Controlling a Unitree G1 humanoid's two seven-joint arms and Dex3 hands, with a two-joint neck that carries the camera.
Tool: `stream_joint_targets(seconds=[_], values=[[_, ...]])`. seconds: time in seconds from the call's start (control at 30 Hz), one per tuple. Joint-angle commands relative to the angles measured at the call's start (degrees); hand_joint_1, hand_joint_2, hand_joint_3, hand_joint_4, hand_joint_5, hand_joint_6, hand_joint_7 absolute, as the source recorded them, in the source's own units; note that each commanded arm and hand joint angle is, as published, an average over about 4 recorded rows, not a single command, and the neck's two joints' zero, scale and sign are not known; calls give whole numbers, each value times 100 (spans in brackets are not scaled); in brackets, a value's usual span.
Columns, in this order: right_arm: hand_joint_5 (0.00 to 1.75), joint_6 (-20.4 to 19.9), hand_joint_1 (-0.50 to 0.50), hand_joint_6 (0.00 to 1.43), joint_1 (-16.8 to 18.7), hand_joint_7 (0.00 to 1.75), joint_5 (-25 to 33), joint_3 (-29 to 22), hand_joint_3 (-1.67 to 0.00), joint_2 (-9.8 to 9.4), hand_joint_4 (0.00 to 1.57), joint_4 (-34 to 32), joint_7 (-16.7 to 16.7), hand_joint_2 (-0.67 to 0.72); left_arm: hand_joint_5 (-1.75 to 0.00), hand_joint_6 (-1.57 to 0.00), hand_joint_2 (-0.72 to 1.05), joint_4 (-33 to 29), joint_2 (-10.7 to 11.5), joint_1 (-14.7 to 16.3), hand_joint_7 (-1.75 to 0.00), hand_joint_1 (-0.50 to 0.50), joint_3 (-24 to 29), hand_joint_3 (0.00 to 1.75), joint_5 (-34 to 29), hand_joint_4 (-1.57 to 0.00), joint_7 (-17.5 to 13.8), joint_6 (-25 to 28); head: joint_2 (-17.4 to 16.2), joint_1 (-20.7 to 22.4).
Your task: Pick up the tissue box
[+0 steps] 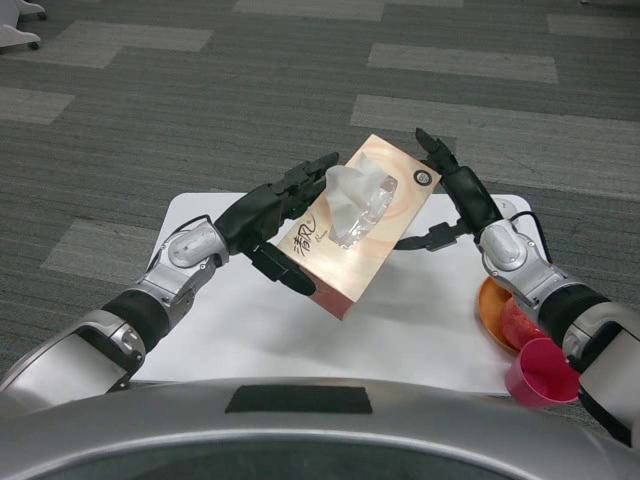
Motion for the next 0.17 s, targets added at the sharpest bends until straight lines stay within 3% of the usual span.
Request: stream_joint_targets(seconds=[0.03, 0.17], values=[[29, -272, -43, 0, -52, 0, -73, 126, -40, 372, 15, -418, 251, -43, 0, 0, 43, -153, -182, -60, 0, 50, -72, 7, -24, -11, 2, -11, -5, -2], [29, -272, -42, 0, -52, 0, -73, 126, -40, 366, 14, -427, 265, -41, 0, 0, 43, -150, -182, -58, 0, 50, -78, 9, -9, -11, 2, -1, -10, 4]])
